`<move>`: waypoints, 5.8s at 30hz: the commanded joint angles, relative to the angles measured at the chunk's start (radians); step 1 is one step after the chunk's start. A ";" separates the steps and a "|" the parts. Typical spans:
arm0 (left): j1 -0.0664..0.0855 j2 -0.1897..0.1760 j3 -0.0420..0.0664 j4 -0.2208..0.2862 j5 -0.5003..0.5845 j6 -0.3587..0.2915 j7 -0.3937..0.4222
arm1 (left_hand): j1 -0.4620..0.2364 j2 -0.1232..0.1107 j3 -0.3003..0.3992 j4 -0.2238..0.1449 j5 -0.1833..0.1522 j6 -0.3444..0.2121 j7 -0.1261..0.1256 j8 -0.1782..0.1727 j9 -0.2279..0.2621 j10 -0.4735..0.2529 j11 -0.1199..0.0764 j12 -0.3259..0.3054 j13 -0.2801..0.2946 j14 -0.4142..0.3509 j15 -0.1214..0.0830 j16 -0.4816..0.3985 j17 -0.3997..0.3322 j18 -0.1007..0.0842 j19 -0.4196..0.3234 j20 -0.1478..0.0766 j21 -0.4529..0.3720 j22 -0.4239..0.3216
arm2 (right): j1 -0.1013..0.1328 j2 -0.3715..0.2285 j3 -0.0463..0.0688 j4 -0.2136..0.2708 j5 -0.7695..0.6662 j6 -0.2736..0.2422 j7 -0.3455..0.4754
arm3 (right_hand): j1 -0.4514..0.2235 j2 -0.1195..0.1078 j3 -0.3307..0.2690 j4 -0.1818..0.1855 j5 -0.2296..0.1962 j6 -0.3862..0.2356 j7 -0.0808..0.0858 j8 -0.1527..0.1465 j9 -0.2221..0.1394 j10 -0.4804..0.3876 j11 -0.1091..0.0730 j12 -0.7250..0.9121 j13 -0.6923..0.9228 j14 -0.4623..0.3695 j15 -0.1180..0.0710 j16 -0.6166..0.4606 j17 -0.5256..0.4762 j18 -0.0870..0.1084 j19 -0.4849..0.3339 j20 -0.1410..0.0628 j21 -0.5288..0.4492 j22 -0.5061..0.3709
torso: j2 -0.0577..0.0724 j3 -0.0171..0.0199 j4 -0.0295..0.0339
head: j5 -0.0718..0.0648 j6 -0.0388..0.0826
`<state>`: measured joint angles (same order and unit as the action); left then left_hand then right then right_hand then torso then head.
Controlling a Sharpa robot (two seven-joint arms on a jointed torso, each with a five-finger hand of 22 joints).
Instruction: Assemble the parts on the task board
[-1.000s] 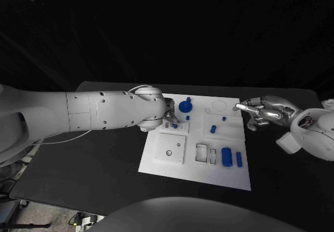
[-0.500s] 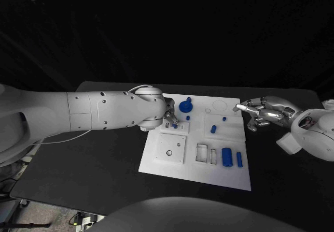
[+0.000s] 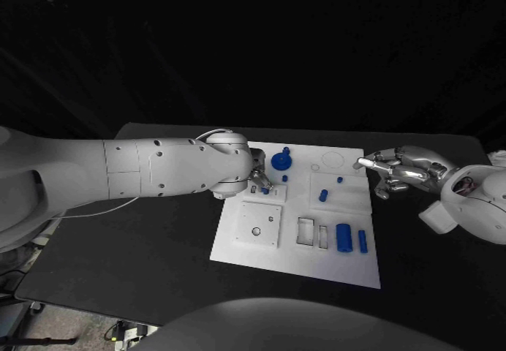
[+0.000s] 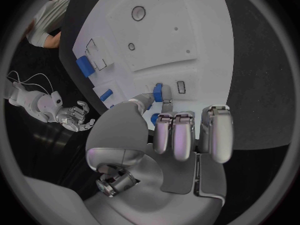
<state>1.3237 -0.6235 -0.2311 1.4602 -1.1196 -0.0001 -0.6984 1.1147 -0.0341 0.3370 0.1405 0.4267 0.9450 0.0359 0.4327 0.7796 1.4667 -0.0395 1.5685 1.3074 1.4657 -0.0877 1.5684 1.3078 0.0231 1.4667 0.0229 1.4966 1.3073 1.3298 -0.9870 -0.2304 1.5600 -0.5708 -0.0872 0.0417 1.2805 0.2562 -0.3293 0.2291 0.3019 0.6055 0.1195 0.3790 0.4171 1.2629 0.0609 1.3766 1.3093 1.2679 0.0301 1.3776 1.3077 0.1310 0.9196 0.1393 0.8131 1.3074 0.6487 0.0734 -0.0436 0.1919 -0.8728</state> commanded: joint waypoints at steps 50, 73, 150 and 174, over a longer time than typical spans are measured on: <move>-0.011 0.006 0.000 -0.003 -0.001 0.033 -0.144 | -0.077 -0.035 -0.131 0.131 -0.334 -0.011 0.012 -0.042 0.021 0.104 0.011 0.002 0.263 0.105 0.006 0.002 0.263 0.006 0.035 0.007 -0.012 0.167 | -0.007 0.003 0.000 -0.009 0.011 0.026 -0.001 | 0.016 0.002 0.005 -0.007 0.007 -0.011 0.001 -0.002 0.000 -0.023 0.000 -0.017 -0.013 -0.020 0.000 -0.013 0.025 0.021 -0.017 0.003 -0.014 0.055 | 0.000 -0.0001 0.0004 | 0.008 0.000; 0.055 -0.144 0.001 0.138 -0.044 -0.021 -0.147 | -0.195 -0.070 -0.409 0.154 -0.369 -0.041 0.016 -0.043 0.059 0.104 0.013 0.002 0.263 0.105 0.008 0.002 0.263 0.004 0.043 0.009 -0.008 0.179 | -0.008 -0.004 0.000 -0.010 0.013 0.027 0.000 | 0.013 0.002 0.004 -0.005 0.006 -0.013 0.001 -0.004 -0.001 -0.028 0.000 -0.020 -0.018 -0.024 0.001 -0.015 0.022 0.022 -0.019 0.004 -0.016 0.055 | 0.000 -0.0005 0.0002 | 0.000 0.000; 0.030 0.086 0.002 -0.288 0.024 0.052 -0.048 | 0.004 0.059 -0.448 0.149 -0.027 -0.020 -0.001 0.013 0.110 0.104 0.003 0.002 0.263 0.105 0.001 0.002 0.263 -0.006 0.064 0.004 0.021 0.216 | -0.016 -0.004 0.000 -0.010 0.021 0.045 0.006 | 0.009 0.012 0.006 0.003 0.023 -0.015 0.004 -0.005 -0.003 -0.030 0.001 -0.022 -0.022 -0.027 0.002 -0.017 0.019 0.023 -0.025 0.006 -0.022 0.054 | 0.002 -0.0032 -0.0001 | 0.005 0.000; 0.020 0.096 0.001 -0.295 0.034 0.059 -0.038 | 0.059 0.071 -0.441 0.148 0.071 -0.022 -0.003 0.011 0.108 0.104 0.001 0.002 0.263 0.105 0.000 0.002 0.263 -0.004 0.060 0.003 0.015 0.214 | -0.017 -0.006 0.000 -0.009 0.021 0.047 0.002 | 0.010 0.013 0.007 0.003 0.025 -0.014 0.004 -0.005 -0.004 -0.031 0.001 -0.023 -0.024 -0.028 0.002 -0.017 0.018 0.024 -0.027 0.006 -0.025 0.054 | 0.003 -0.0030 0.0001 | 0.003 0.000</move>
<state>1.3444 -0.5308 -0.2304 1.1652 -1.0935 0.0419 -0.6986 1.1650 0.0399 -0.1046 0.2894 0.4949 0.9251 0.0370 0.4433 0.8881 1.4668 -0.0323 1.5685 1.3073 1.4657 -0.0877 1.5684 1.3074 0.0232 1.4667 0.0230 1.5181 1.3073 1.3137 -0.9929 -0.2305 1.5492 -0.5492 -0.0582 0.0389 1.2885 0.2643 -0.3238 0.2291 0.3236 0.5955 0.1224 0.3790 0.4147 1.2397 0.0628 1.3574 1.2867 1.2467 0.0302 1.3660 1.3079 0.1392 0.8983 0.1466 0.7949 1.3075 0.6510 0.0705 -0.0433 0.1948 -0.8728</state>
